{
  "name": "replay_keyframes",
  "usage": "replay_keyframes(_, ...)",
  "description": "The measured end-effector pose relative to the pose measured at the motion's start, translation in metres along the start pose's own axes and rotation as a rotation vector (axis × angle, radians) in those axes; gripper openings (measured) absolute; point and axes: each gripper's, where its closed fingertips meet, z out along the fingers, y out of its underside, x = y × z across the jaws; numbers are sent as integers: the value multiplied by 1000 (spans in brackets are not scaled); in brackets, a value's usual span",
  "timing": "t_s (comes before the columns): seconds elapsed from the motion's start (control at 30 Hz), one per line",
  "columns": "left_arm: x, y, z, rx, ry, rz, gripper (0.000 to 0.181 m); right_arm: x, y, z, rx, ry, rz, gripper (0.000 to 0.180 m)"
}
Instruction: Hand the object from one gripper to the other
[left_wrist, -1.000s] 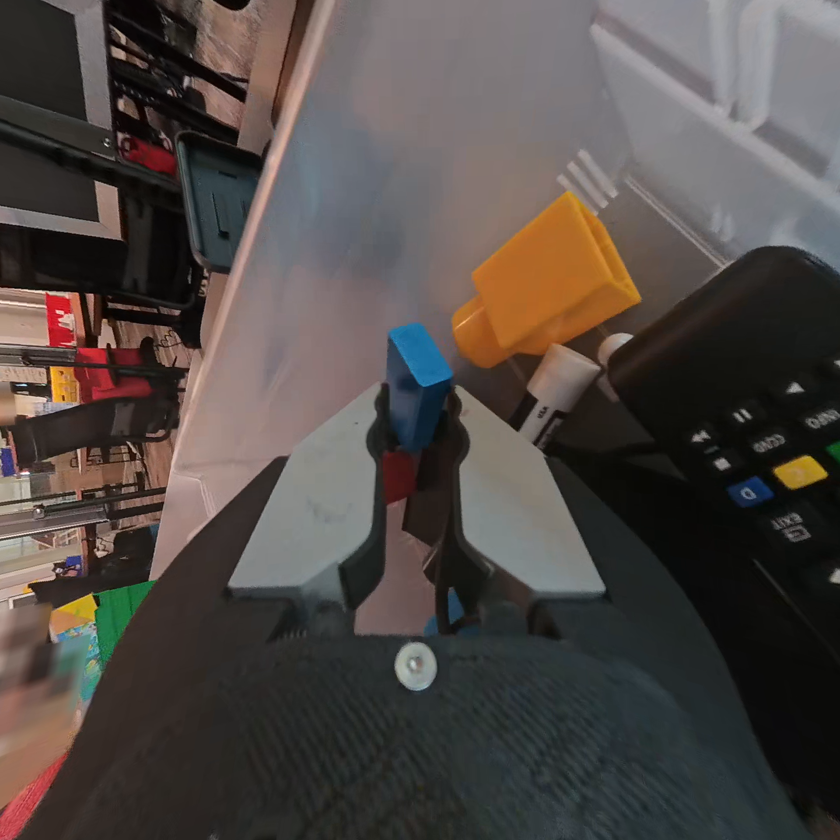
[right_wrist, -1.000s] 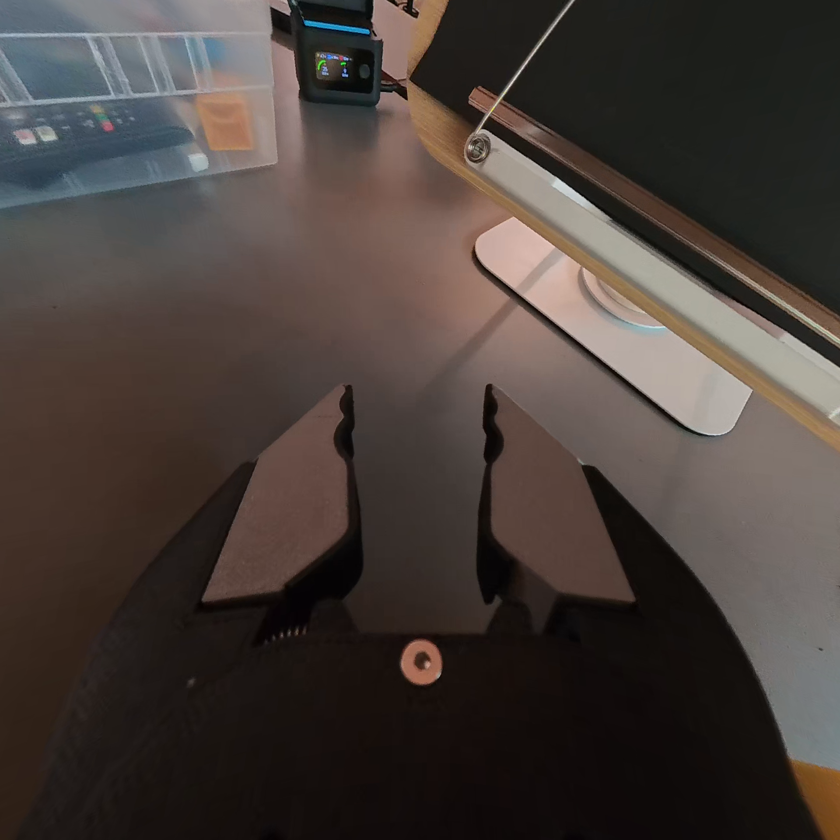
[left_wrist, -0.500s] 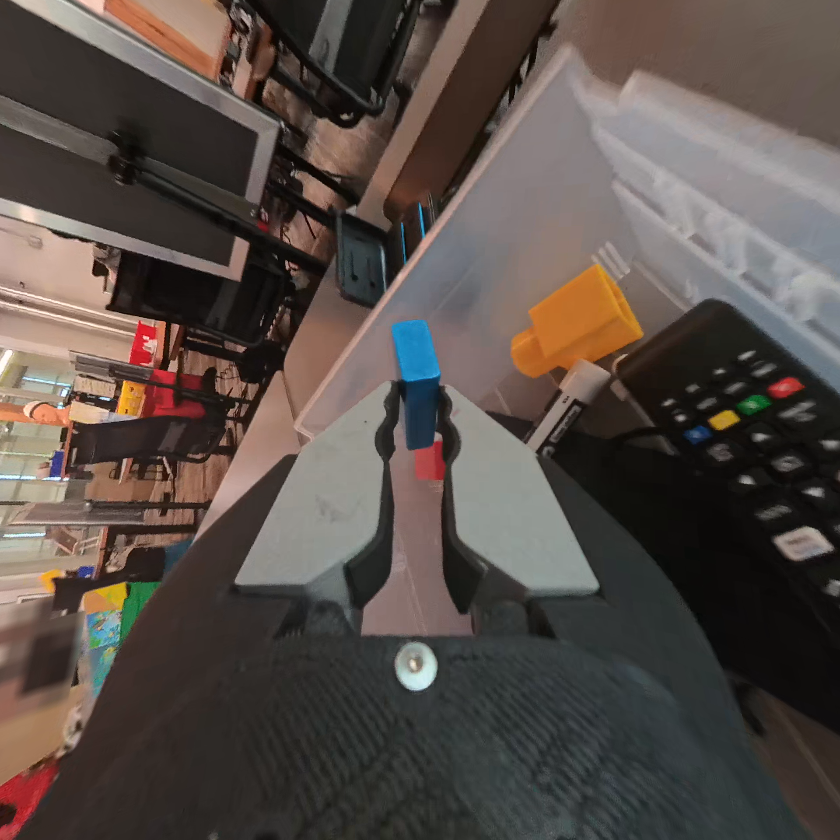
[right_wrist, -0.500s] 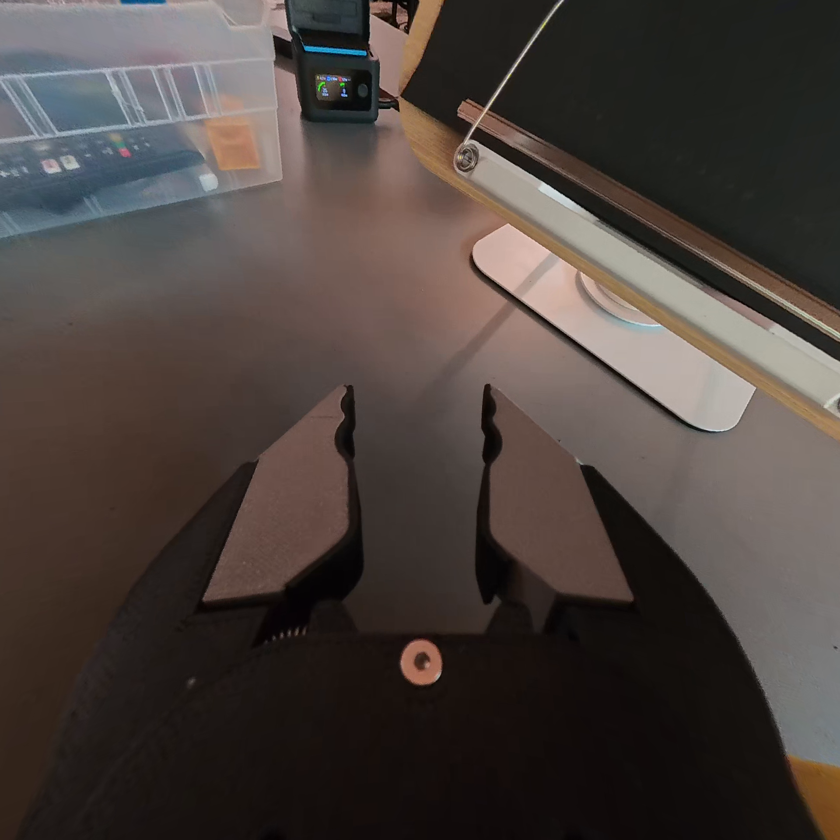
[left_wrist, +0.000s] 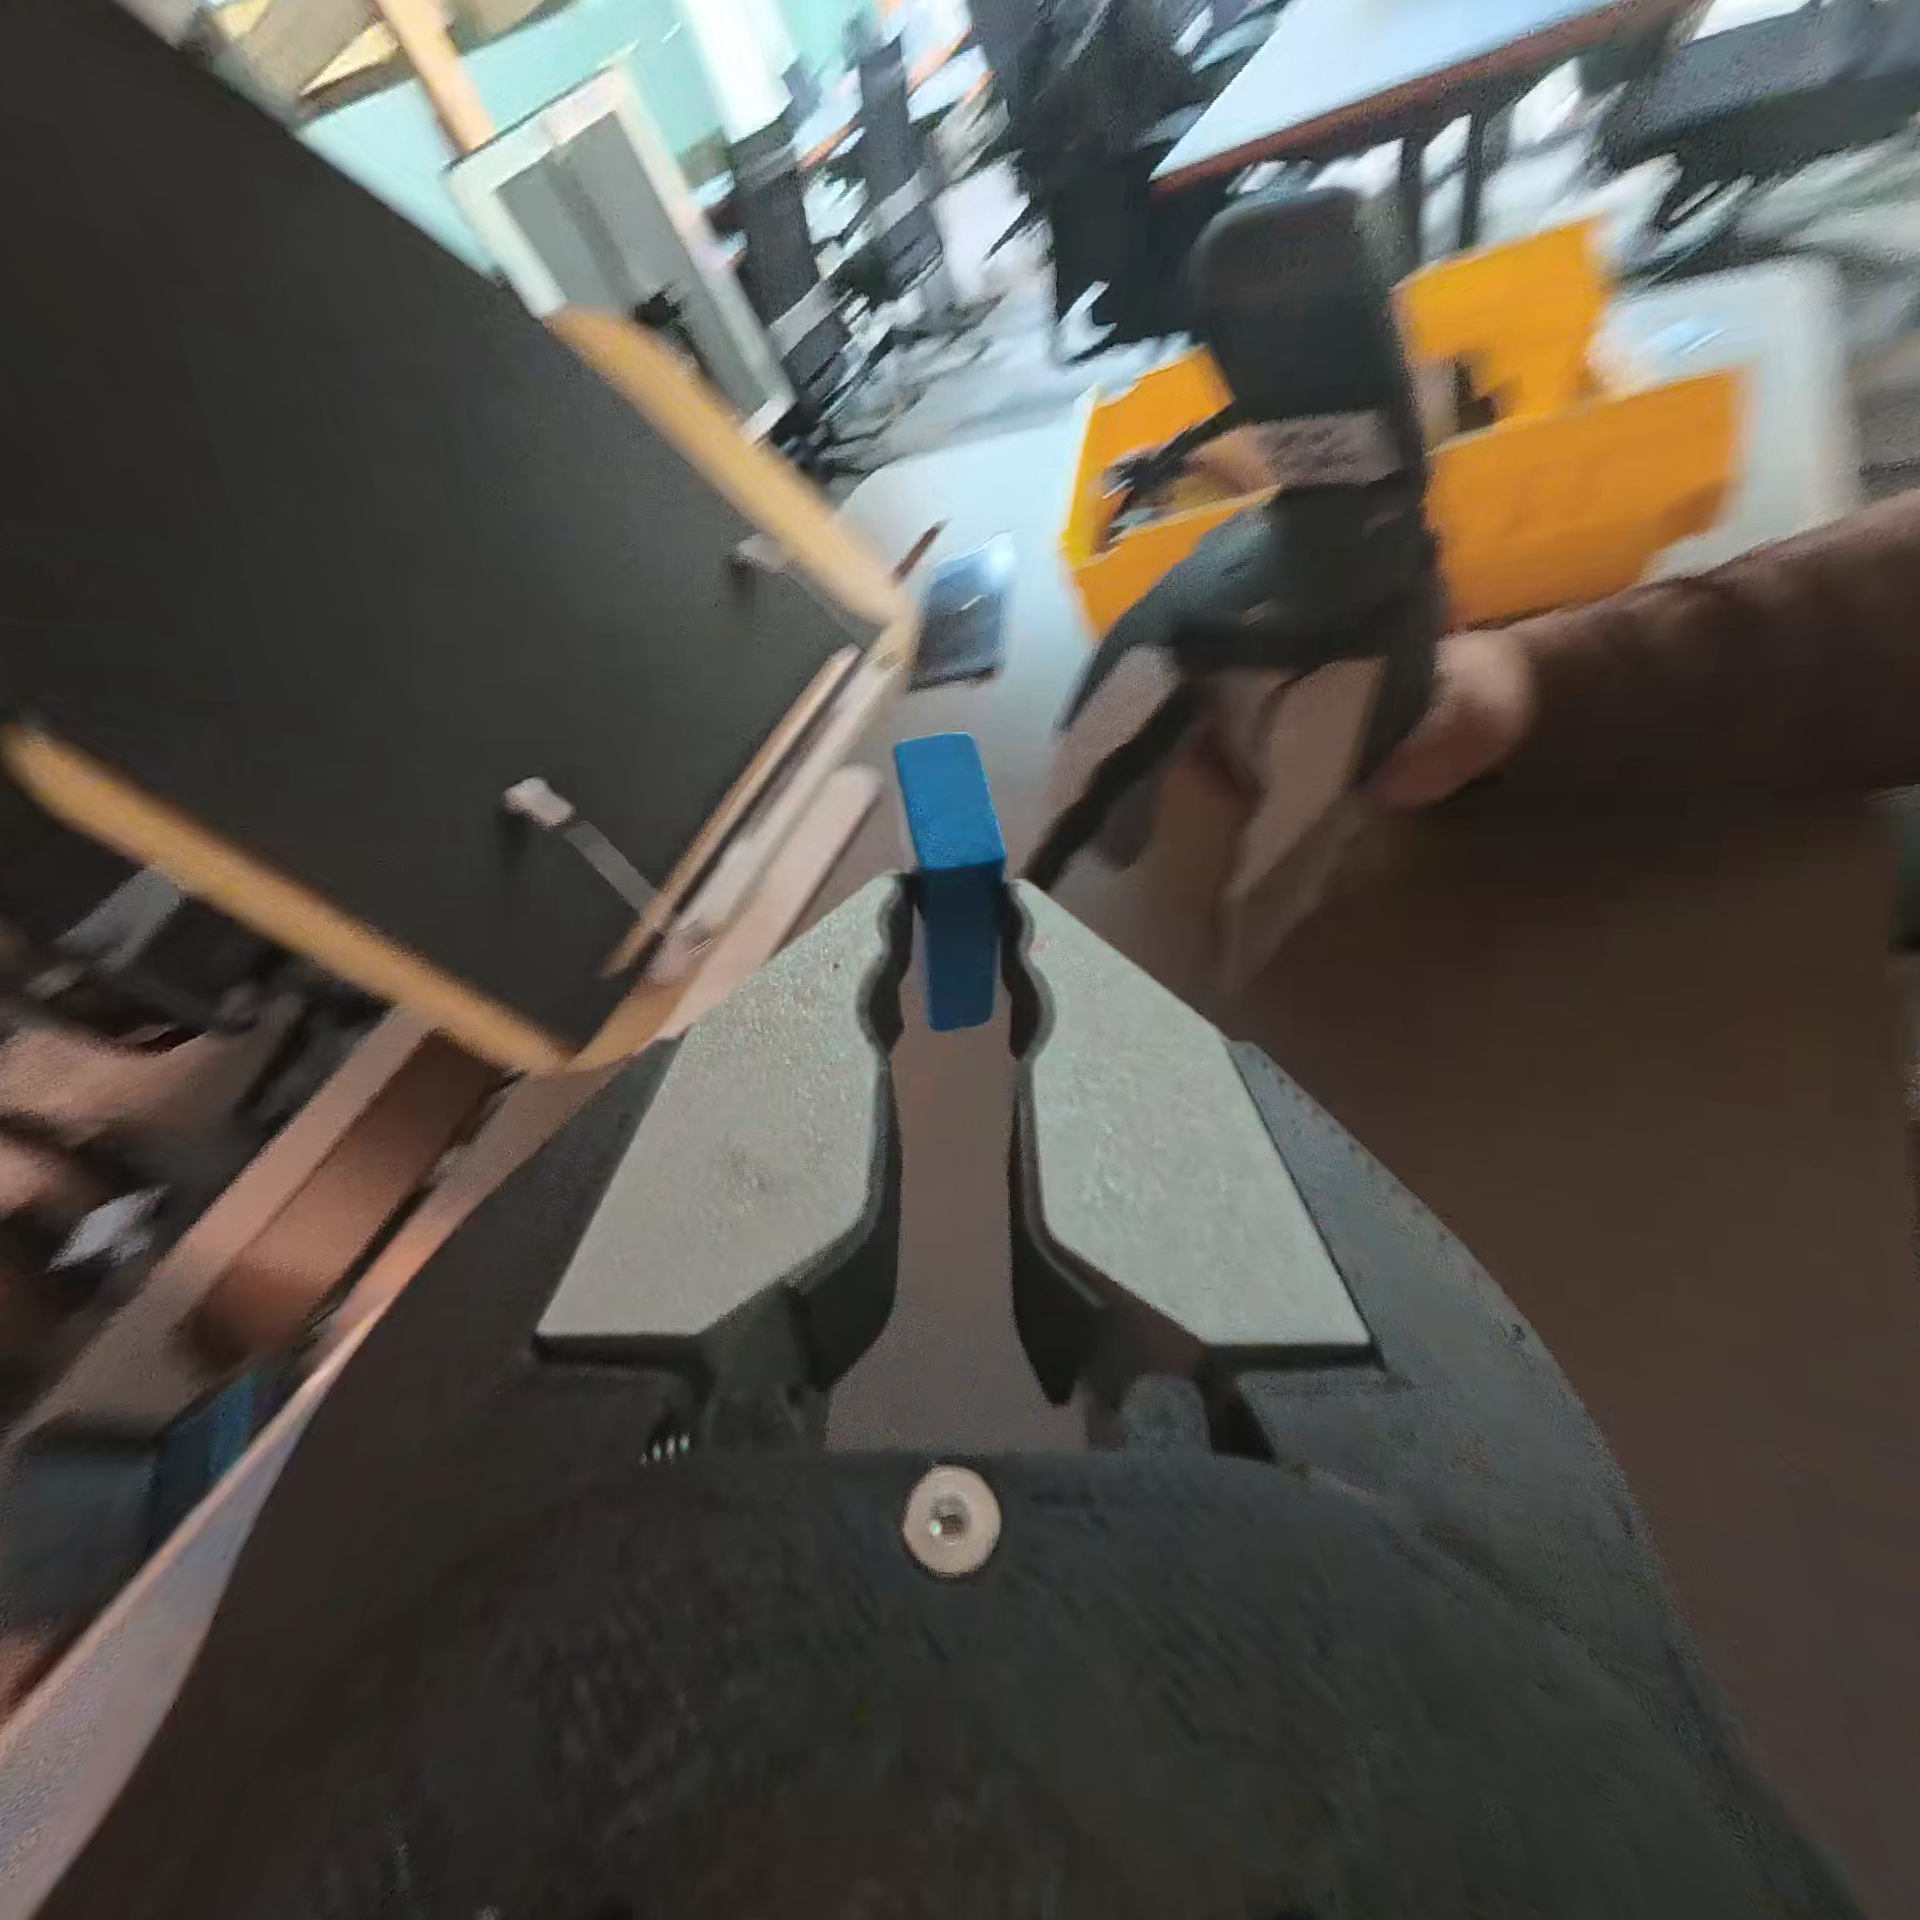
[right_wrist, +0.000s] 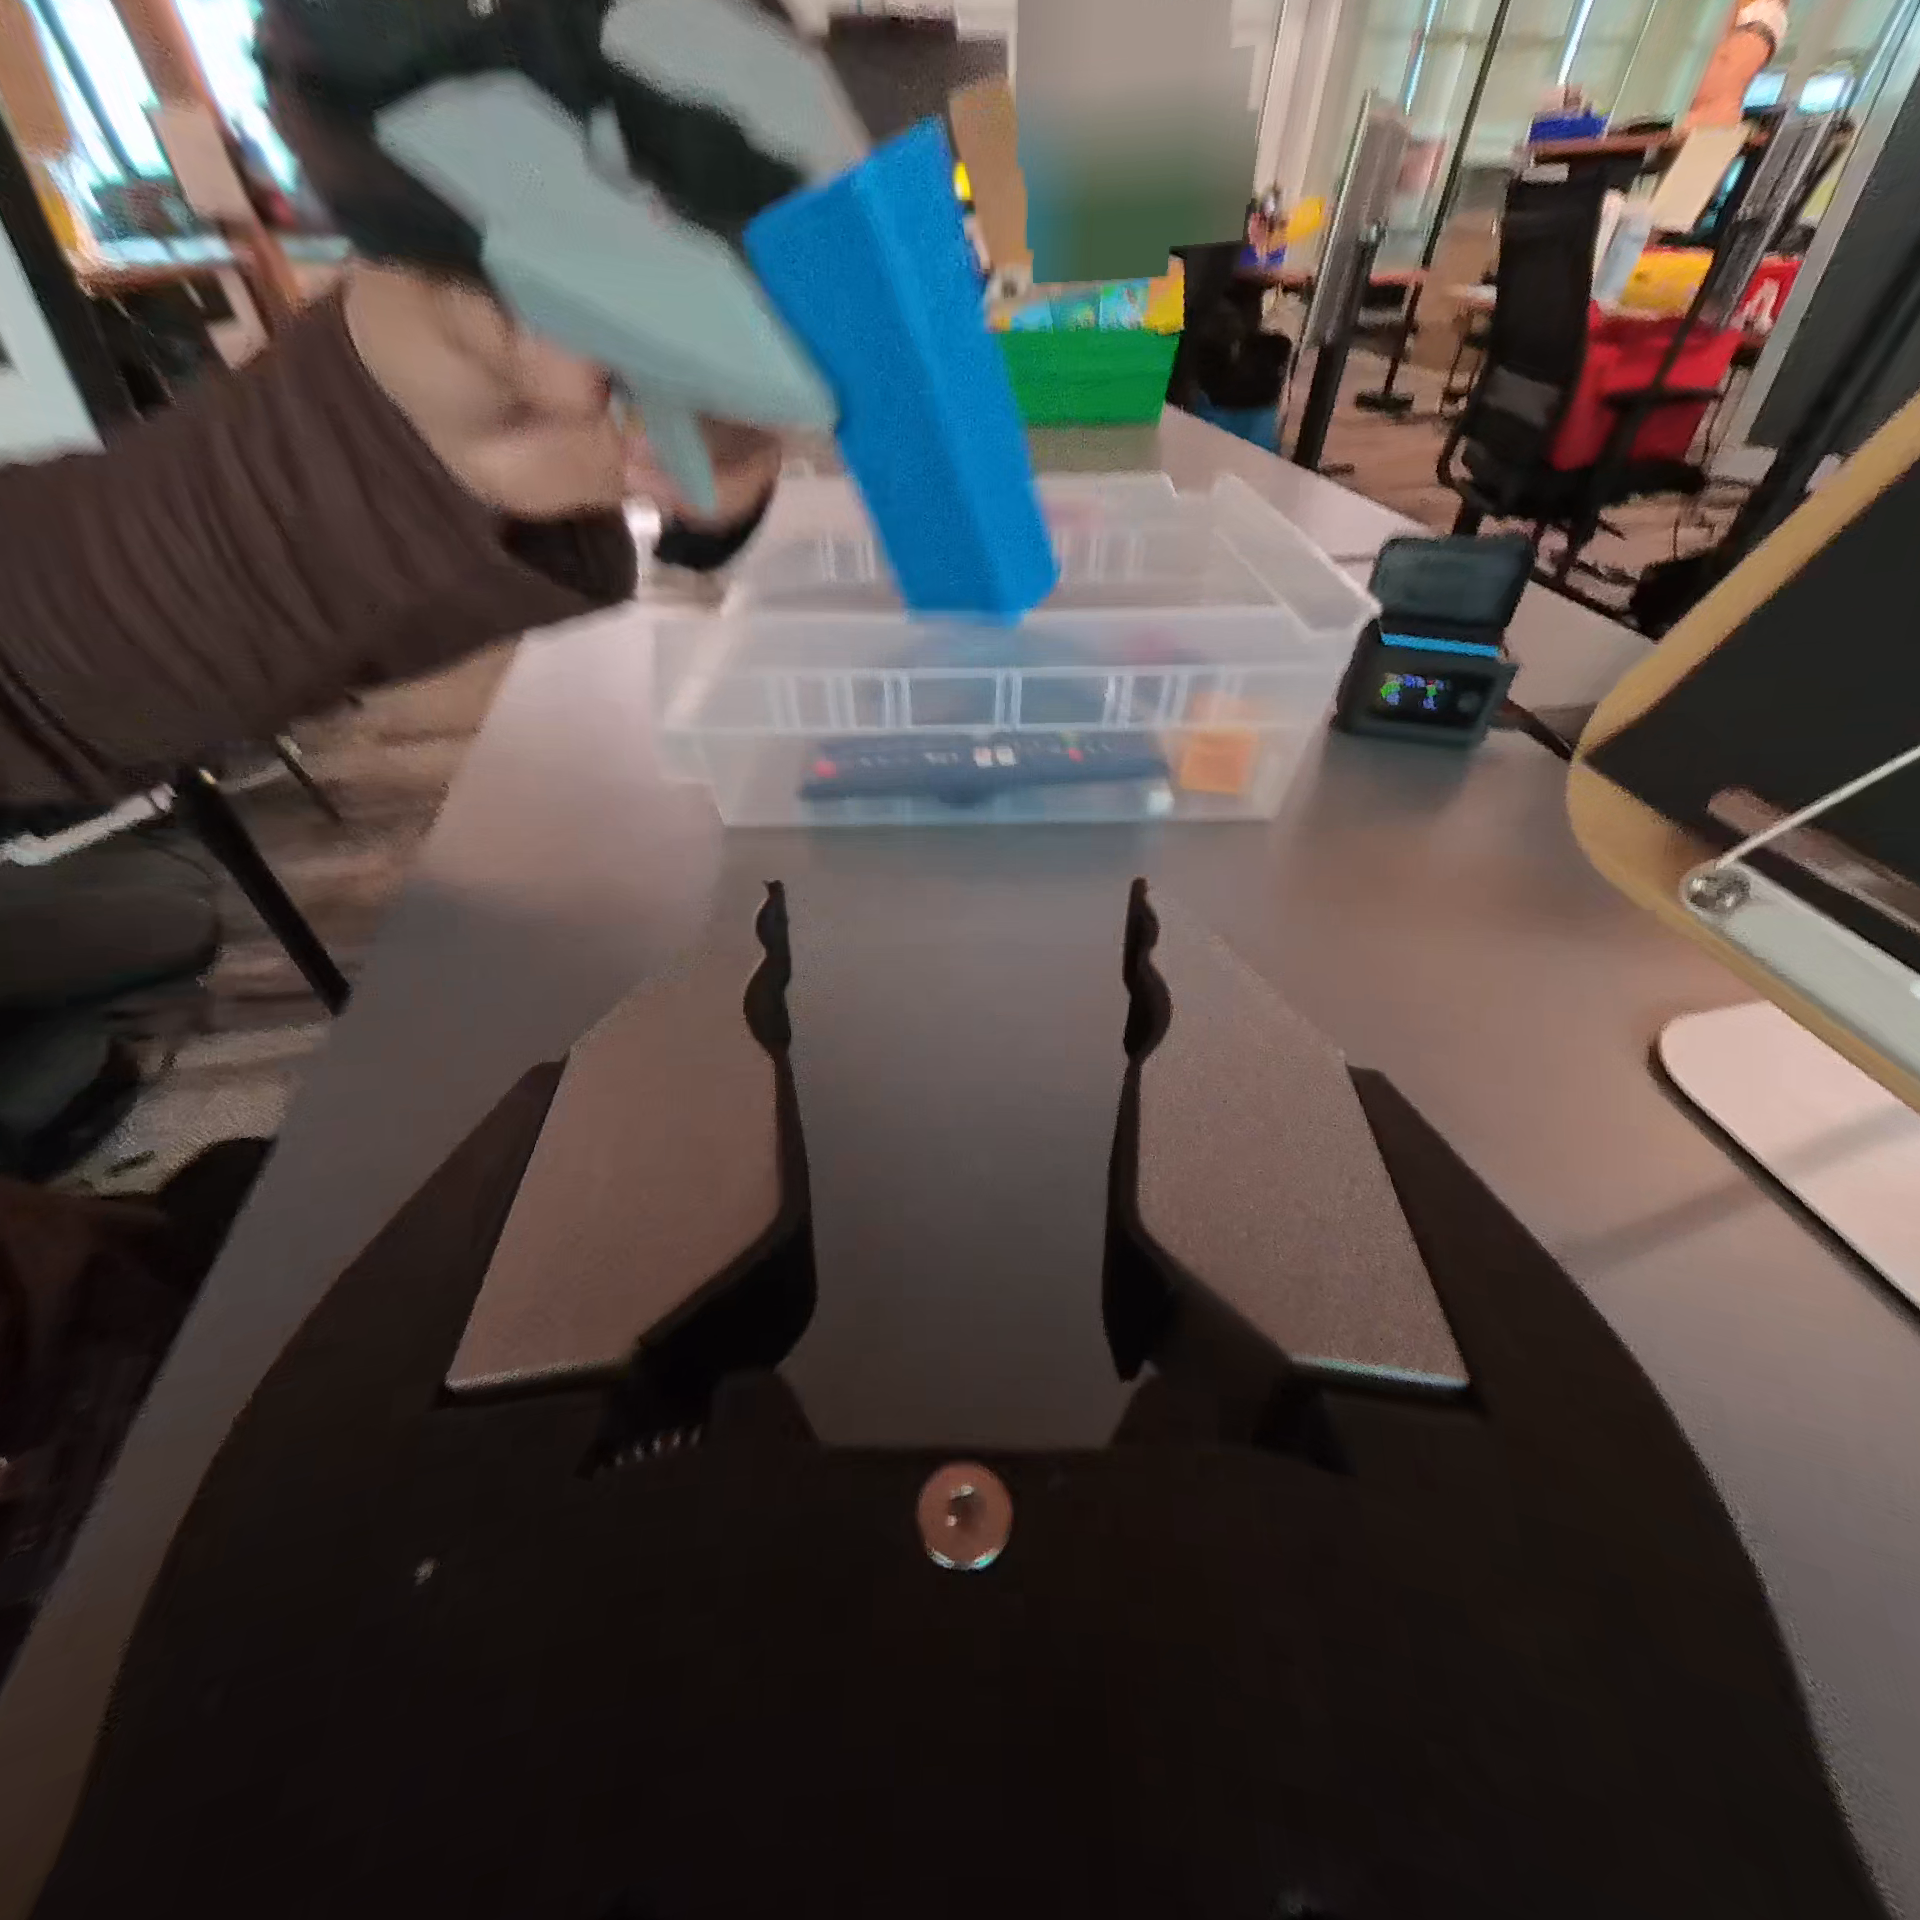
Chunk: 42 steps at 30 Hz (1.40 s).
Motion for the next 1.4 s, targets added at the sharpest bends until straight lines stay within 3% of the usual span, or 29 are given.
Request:
replay_keyframes(0.03,14,-5,7,33,39,-21,13,-4,-7,-3,36,-17,5,62)
replay_keyframes(0.23,48,-11,31,187,171,-155,12,-19,-25,-20,138,-159,68,50)
replay_keyframes(0.33,51,-11,41,239,194,-206,12,-18,-24,-23,135,-184,84,26)
replay_keyframes(0.6,42,-3,55,346,270,-355,12,-13,-12,-22,91,-232,167,15)
replay_keyframes(1.17,60,16,57,344,313,-326,14,-36,8,-7,5,-357,174,14)
replay_keyframes(1.4,61,16,61,363,240,-241,13,-32,8,-10,29,-369,215,16)
